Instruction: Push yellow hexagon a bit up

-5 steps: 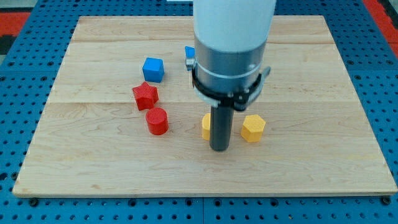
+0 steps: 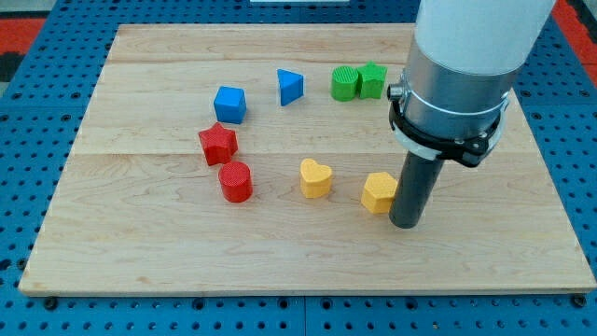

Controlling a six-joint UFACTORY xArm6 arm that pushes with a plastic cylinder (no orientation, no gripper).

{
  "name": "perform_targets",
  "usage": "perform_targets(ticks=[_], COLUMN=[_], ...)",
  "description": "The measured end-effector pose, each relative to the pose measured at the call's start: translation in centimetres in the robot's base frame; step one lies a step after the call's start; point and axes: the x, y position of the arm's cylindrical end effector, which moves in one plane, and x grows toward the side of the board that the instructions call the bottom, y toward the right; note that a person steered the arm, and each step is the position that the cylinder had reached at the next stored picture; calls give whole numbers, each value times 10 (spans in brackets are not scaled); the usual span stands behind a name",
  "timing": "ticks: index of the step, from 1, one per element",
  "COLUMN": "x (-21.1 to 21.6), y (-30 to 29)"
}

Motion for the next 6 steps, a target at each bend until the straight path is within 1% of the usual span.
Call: perform_targets(ticks=[1,3,4,5,6], x=[-8,-9,-20,-19,10], y=[0,-2,-4,-4,-57])
